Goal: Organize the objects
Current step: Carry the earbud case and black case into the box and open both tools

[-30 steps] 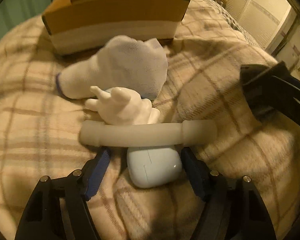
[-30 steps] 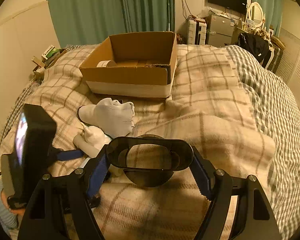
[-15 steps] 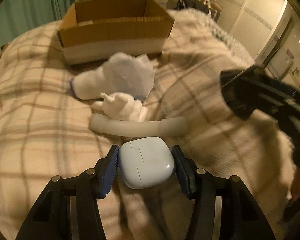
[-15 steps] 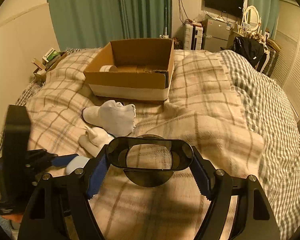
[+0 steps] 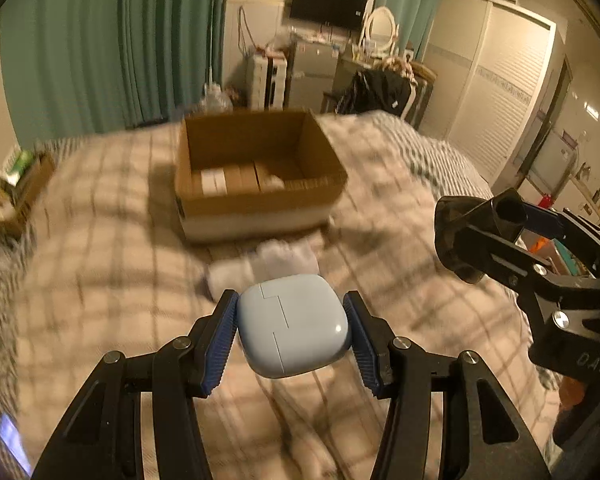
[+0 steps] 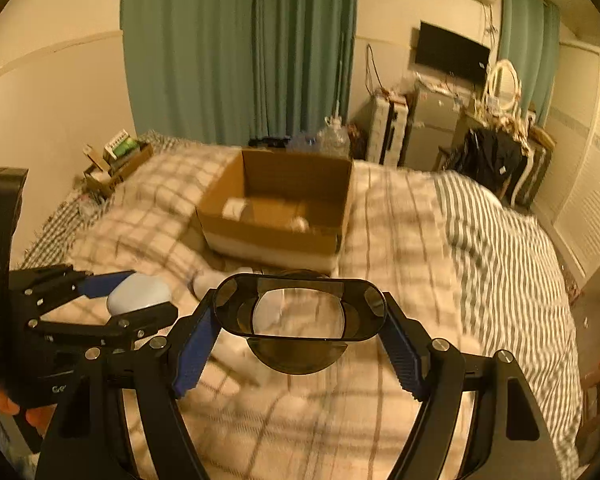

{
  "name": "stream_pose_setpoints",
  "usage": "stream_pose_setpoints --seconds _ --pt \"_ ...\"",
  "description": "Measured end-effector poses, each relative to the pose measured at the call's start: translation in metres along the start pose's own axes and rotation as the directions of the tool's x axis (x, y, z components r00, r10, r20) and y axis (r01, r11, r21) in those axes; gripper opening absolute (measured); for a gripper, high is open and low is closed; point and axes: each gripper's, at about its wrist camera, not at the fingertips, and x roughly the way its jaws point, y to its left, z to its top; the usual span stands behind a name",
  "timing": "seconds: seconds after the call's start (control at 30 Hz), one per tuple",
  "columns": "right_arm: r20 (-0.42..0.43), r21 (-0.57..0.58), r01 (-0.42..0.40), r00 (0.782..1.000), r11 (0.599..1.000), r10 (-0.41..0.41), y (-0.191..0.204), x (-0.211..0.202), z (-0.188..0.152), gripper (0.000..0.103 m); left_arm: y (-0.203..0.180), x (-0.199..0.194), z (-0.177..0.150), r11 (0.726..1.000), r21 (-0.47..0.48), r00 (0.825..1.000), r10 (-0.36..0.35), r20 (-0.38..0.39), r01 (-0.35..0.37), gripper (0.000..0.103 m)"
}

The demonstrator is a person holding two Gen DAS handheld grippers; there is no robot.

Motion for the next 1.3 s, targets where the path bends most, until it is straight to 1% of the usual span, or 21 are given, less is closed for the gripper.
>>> stream_pose_setpoints --seconds 0.13,0.27,0.37,0.47,0.5,0.6,0.7,0.8,0.9,0.97,1.03,1.07,1.1,1.13,1.17,1.2,1.23,1.3 --pt "0.043 -0.013 -0.021 0.999 1.0 0.022 -0.002 0.006 0.037 0.075 0.01 -0.004 0.039 1.0 0.014 0.998 0.021 0.066 -0.022 0.054" --pt "0.067 -0.016 -0.042 0.997 0.999 0.043 -0.007 0.028 0.078 0.075 0.022 0.011 0.081 0.998 0.016 0.993 0.058 0.099 -0.06 0.054" --pt "0.073 -0.008 -0.056 0.996 0.998 0.057 -0.015 0.055 0.111 0.075 0.034 0.036 0.12 0.997 0.015 0.991 0.07 0.112 -0.072 0.054" --pt "0.065 0.009 -0.071 0.995 0.997 0.07 -0.023 0.091 0.139 0.075 0.047 0.062 0.149 0.998 0.001 0.991 0.069 0.117 -0.069 0.054" --pt "0.06 0.016 -0.076 0.995 0.997 0.075 -0.027 0.103 0.146 0.075 0.051 0.076 0.16 0.998 0.0 0.991 0.062 0.119 -0.063 0.054" --pt "0.035 0.035 -0.082 0.996 0.996 0.08 -0.036 0.146 0.164 0.075 0.062 0.11 0.176 0.998 0.008 0.992 0.061 0.109 -0.062 0.054" --pt "0.003 0.054 -0.079 0.997 0.995 0.079 -0.044 0.189 0.171 0.075 0.072 0.149 0.182 0.998 0.018 0.994 0.056 0.093 -0.058 0.054" --pt "-0.025 0.055 -0.076 0.997 0.996 0.078 -0.047 0.226 0.169 0.075 0.08 0.183 0.178 0.999 0.018 0.997 0.047 0.058 -0.048 0.054" --pt "-0.05 0.064 -0.083 0.995 0.994 0.087 -0.051 0.253 0.158 0.075 0.083 0.208 0.17 0.998 0.037 0.998 0.049 0.036 -0.051 0.054" --pt "-0.049 0.069 -0.099 0.994 0.993 0.102 -0.052 0.262 0.151 0.076 0.084 0.216 0.163 0.998 0.044 0.999 0.04 0.035 -0.042 0.055" --pt "-0.053 0.082 -0.121 0.991 0.989 0.126 -0.052 0.267 0.147 0.076 0.086 0.221 0.158 0.998 0.048 0.999 0.032 0.032 -0.033 0.056" --pt "-0.057 0.089 -0.127 0.99 0.988 0.133 -0.053 0.267 0.146 0.081 0.087 0.223 0.156 0.998 0.049 0.999 0.032 0.027 -0.033 0.057" --pt "-0.054 0.095 -0.126 0.99 0.988 0.131 -0.054 0.266 0.146 0.083 0.086 0.221 0.154 0.998 0.049 0.999 0.034 0.024 -0.035 0.057" --pt "-0.039 0.097 -0.118 0.992 0.988 0.123 -0.056 0.26 0.146 0.085 0.086 0.218 0.152 0.998 0.048 0.999 0.039 0.027 -0.041 0.063" --pt "-0.025 0.096 -0.108 0.994 0.99 0.111 -0.058 0.252 0.147 0.086 0.084 0.212 0.151 0.998 0.047 0.998 0.047 0.034 -0.048 0.074" --pt "-0.015 0.097 -0.099 0.995 0.99 0.101 -0.059 0.245 0.15 0.087 0.084 0.202 0.151 0.997 0.046 0.997 0.057 0.052 -0.059 0.078" --pt "-0.001 0.1 -0.089 0.996 0.991 0.089 -0.061 0.233 0.153 0.087 0.083 0.192 0.152 0.997 0.045 0.996 0.064 0.066 -0.067 0.082" --pt "0.024 0.104 -0.079 0.997 0.991 0.077 -0.063 0.208 0.157 0.087 0.082 0.165 0.15 0.996 0.044 0.993 0.079 0.089 -0.083 0.082"
